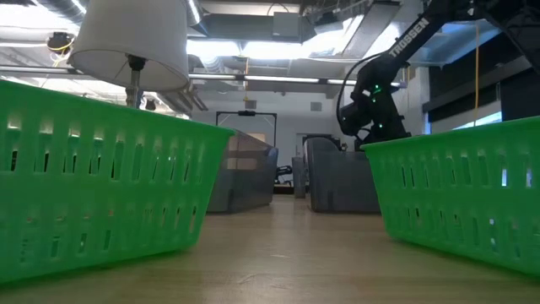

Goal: Stack baskets by color
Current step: Stack the top black bin on the bottom black bin

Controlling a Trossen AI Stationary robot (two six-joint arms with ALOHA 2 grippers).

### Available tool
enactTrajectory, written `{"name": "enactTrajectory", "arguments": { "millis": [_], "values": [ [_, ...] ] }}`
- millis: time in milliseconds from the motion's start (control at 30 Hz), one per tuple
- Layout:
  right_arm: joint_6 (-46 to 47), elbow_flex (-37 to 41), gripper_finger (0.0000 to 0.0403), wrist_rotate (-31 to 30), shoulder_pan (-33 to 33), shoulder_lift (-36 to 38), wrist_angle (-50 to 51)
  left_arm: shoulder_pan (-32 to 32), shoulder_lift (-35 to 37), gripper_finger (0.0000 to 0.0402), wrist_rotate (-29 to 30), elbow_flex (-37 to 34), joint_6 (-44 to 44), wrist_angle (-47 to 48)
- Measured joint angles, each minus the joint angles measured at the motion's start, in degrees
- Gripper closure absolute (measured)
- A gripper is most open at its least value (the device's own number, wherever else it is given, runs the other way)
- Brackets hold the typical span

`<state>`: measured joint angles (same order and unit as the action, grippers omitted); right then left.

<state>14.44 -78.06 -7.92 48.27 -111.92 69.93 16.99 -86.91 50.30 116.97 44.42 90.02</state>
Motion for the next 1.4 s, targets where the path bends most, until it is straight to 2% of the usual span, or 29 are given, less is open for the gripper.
{"name": "enactTrajectory", "arguments": {
  "millis": [100,267,333,867,967,1167,1400],
  "values": [
    [-0.1,0.0,0.0295,0.0,0.0,0.0,-0.6,0.0,0.0,0.0319,0.0,0.0,0.0,0.0],
    [-1.1,0.0,0.0375,0.0,0.0,0.0,-3.0,0.0,0.0,0.0319,-0.1,0.0,0.0,0.0],
    [-2.7,0.0,0.0391,-0.2,0.0,0.0,-3.3,0.0,0.0,0.0319,-0.3,0.0,0.0,0.0],
    [-13.7,-0.2,0.0397,-2.0,-0.8,1.2,1.7,0.0,0.0,0.0319,-0.5,0.0,0.0,0.0],
    [-14.9,0.0,0.0397,-2.8,-1.9,3.5,2.9,0.0,0.0,0.0319,-0.5,0.0,0.0,0.0],
    [-14.6,-1.5,0.0397,-9.1,-5.1,9.8,7.3,0.1,0.0,0.0319,-0.5,0.0,0.0,0.0],
    [-11.7,-3.9,0.0397,-9.1,-10.6,18.8,9.4,0.1,0.0,0.0319,-0.5,0.0,0.0,0.0]
  ]
}}
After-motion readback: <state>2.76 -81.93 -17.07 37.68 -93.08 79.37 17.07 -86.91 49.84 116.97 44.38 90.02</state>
